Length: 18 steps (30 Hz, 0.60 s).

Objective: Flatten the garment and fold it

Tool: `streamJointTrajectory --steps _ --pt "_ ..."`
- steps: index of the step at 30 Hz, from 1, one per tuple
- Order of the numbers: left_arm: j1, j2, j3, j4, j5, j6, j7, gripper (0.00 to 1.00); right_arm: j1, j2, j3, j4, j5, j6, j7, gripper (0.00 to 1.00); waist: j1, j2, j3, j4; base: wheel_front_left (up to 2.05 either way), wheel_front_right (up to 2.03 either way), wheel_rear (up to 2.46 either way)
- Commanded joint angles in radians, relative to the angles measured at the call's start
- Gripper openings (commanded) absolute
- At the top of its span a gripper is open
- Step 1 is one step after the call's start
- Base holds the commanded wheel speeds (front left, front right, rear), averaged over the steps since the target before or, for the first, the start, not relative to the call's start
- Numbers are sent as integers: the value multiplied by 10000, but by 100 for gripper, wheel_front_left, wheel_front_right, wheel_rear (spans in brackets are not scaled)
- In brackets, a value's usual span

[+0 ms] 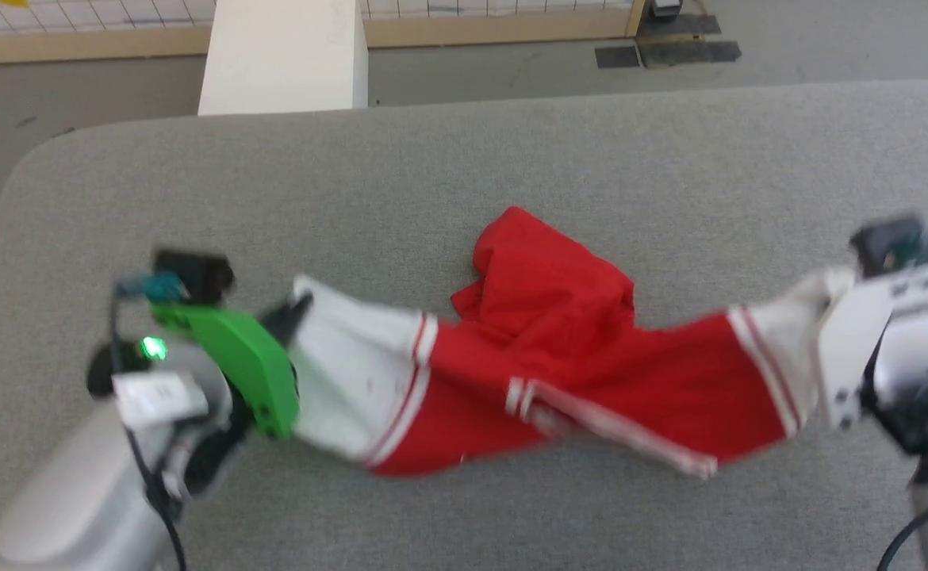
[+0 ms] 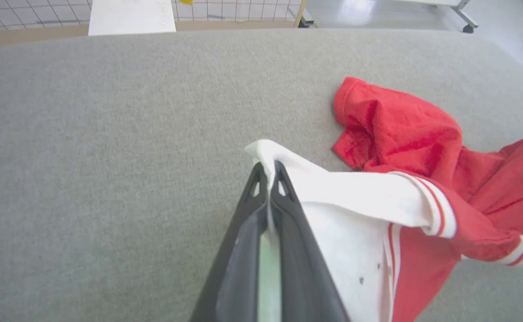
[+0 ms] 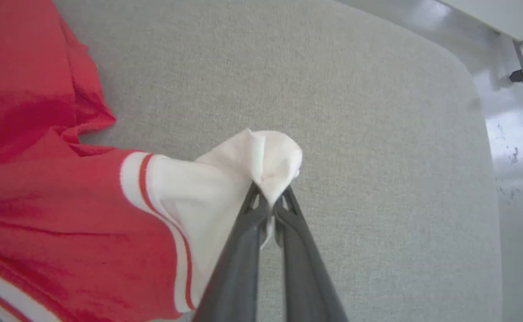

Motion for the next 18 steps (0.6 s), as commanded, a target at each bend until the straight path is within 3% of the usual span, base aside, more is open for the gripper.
streamJointTrajectory --steps 1,4,8,13,18 --pt "-593 181 262 -99 -172 -102 130 0 -716 -348 234 -116 108 -13 132 0 0 0 369 -31 0 0 0" --pt "-1770 312 830 -90 -497 -194 447 0 -2357 -1140 738 29 403 -13 201 0 0 0 901 -76 0 0 0" --pt "-3599 358 1287 185 -340 -85 669 0 -4723 -1650 1136 684 616 -13 -39 0 0 0 1678 -123 0 0 0" --pt "-6048 248 1694 885 279 124 432 0 -7677 -1526 1133 1810 295 -13 -1001 0 0 0 2685 -176 0 0 0" --pt "-8156 -190 2289 1745 730 430 -678 0 -10174 -1053 867 2938 -546 -13 -2798 0 0 0 3439 -193 0 0 0"
